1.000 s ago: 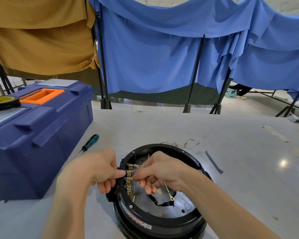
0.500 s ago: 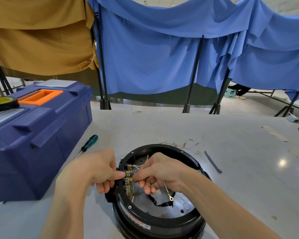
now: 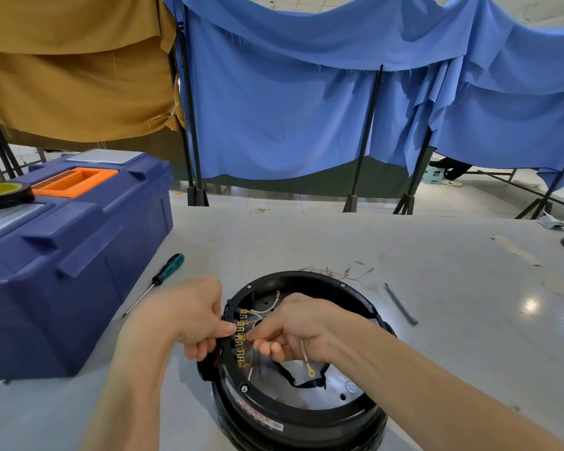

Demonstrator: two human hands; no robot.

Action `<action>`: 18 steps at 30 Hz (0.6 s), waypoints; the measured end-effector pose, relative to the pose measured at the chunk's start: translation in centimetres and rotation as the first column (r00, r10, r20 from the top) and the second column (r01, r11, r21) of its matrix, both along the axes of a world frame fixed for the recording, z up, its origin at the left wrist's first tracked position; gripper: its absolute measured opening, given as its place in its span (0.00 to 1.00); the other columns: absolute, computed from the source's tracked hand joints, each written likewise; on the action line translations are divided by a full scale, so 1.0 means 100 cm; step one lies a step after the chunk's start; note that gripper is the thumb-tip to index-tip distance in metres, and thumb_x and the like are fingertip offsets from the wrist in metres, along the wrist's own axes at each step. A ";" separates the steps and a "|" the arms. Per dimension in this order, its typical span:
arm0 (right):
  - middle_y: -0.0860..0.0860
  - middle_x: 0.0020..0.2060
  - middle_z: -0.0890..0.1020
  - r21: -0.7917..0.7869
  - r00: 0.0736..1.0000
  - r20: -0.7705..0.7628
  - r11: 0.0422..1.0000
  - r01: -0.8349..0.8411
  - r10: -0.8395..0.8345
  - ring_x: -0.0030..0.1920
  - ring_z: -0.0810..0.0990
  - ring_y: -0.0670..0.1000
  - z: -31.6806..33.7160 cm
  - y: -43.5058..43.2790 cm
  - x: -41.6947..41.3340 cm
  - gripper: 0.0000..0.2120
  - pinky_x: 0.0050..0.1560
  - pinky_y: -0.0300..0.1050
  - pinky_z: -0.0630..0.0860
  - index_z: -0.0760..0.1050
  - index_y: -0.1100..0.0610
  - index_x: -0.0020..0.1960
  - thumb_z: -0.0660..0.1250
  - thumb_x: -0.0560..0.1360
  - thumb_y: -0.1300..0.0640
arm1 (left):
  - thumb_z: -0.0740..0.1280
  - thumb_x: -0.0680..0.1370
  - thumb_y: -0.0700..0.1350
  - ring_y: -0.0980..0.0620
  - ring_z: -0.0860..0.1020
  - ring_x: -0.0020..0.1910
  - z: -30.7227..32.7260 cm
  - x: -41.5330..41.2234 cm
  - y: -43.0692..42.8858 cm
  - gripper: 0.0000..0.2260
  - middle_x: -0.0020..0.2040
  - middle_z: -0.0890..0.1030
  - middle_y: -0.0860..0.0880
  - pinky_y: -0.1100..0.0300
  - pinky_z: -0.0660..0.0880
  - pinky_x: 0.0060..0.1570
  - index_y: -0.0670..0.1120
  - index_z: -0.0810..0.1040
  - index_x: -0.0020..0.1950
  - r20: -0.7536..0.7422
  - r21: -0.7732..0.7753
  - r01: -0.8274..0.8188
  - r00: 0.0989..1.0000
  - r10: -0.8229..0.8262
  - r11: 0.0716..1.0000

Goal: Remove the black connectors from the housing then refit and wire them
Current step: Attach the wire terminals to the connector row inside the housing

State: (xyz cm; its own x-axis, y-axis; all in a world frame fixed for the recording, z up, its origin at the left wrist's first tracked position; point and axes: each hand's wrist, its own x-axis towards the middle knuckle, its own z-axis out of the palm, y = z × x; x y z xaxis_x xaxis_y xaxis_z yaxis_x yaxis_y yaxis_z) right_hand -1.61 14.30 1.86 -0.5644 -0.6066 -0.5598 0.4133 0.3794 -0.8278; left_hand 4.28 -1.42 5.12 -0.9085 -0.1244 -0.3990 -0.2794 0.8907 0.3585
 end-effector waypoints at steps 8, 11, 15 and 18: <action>0.54 0.21 0.77 0.016 0.999 -0.023 0.999 0.047 -0.046 0.20 0.74 0.44 0.001 -0.004 0.002 0.07 0.20 0.31 0.71 0.76 0.67 0.37 0.68 0.74 0.70 | 0.65 0.80 0.47 0.56 0.75 0.23 0.002 0.001 0.006 0.15 0.25 0.78 0.51 0.61 0.79 0.45 0.42 0.74 0.35 -0.011 -0.068 0.007 1.000 -0.008 0.998; 0.55 0.22 0.78 -0.002 0.998 -0.059 1.000 0.029 -0.029 0.21 0.75 0.45 0.001 0.000 0.004 0.07 0.21 0.32 0.71 0.76 0.67 0.37 0.68 0.74 0.69 | 0.65 0.80 0.47 0.51 0.75 0.27 0.002 0.000 0.014 0.14 0.29 0.78 0.47 0.57 0.80 0.43 0.43 0.68 0.37 -0.046 -0.145 -0.023 0.999 0.016 0.989; 0.59 0.29 0.79 -0.009 0.983 -0.181 1.000 -0.026 0.024 0.24 0.80 0.51 0.008 0.006 0.006 0.08 0.24 0.37 0.76 0.77 0.71 0.46 0.69 0.76 0.64 | 0.67 0.79 0.47 0.54 0.74 0.23 0.003 -0.001 0.014 0.14 0.29 0.78 0.47 0.61 0.78 0.36 0.43 0.68 0.37 -0.032 -0.089 -0.086 0.996 0.083 0.992; 0.62 0.32 0.82 0.047 0.914 -0.405 0.999 0.020 0.001 0.25 0.81 0.54 0.011 0.016 0.004 0.12 0.27 0.42 0.79 0.78 0.70 0.46 0.69 0.76 0.58 | 0.72 0.73 0.55 0.54 0.74 0.25 0.007 -0.003 0.007 0.18 0.29 0.77 0.49 0.63 0.75 0.34 0.43 0.71 0.37 -0.050 -0.130 -0.161 0.986 0.156 0.978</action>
